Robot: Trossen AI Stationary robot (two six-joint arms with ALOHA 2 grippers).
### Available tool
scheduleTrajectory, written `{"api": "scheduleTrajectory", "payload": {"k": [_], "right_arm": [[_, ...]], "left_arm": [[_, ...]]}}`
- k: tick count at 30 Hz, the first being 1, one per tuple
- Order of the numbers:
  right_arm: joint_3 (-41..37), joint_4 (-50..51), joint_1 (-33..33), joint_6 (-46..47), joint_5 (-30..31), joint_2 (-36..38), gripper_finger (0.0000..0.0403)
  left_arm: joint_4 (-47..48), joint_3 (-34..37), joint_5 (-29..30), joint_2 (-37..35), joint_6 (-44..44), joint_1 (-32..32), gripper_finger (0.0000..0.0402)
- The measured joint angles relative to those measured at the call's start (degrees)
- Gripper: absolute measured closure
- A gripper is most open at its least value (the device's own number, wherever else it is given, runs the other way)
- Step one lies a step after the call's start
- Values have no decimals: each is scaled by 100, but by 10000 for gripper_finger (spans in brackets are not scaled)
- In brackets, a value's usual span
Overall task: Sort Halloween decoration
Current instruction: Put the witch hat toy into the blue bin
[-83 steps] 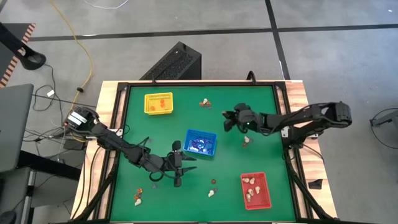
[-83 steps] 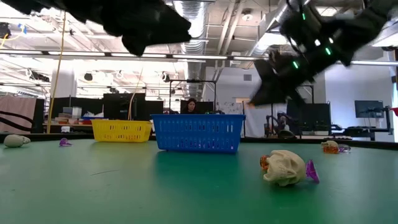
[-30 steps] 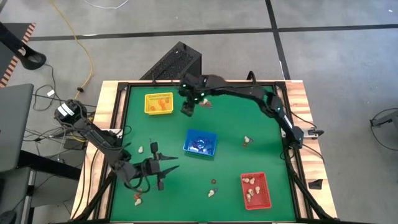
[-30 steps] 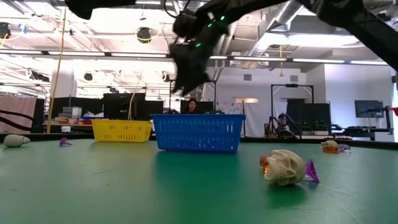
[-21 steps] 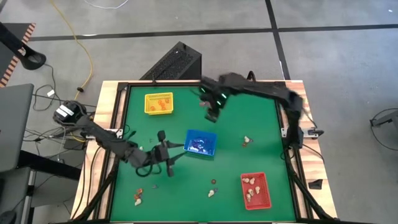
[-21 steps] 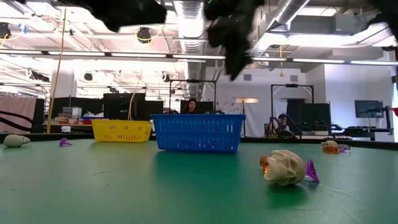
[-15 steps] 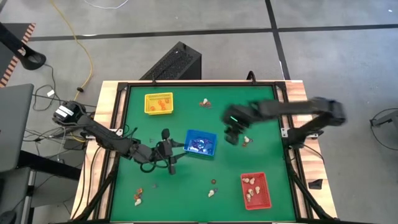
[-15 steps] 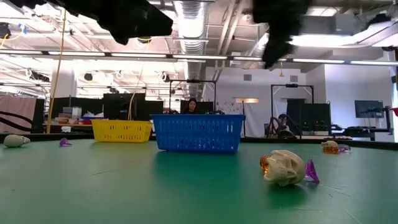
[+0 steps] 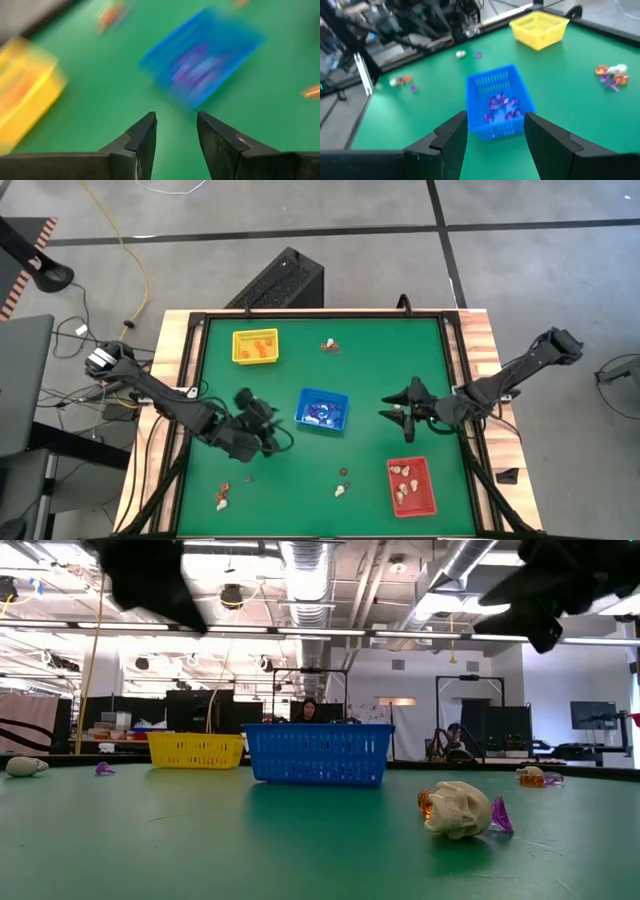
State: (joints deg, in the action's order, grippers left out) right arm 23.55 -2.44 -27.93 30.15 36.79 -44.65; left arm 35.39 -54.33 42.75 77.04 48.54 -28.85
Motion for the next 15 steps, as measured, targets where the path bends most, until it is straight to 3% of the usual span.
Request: {"api": "scheduleTrajectory", "payload": {"k": [4,7,10,15], "right_arm": [[51,4,-78,-173,-180,42,179],[63,-46,-80,-348,-175,38,179],[63,-198,-3,-522,-183,39,179],[67,-666,161,-757,-295,49,179]], "left_arm": [[2146,-92,-1257,67,2489,288,269],[3251,-85,-2447,137,3474,646,269],[3796,-73,-2844,175,3704,940,269],[3369,306,-3341,172,3280,1472,269]]}}
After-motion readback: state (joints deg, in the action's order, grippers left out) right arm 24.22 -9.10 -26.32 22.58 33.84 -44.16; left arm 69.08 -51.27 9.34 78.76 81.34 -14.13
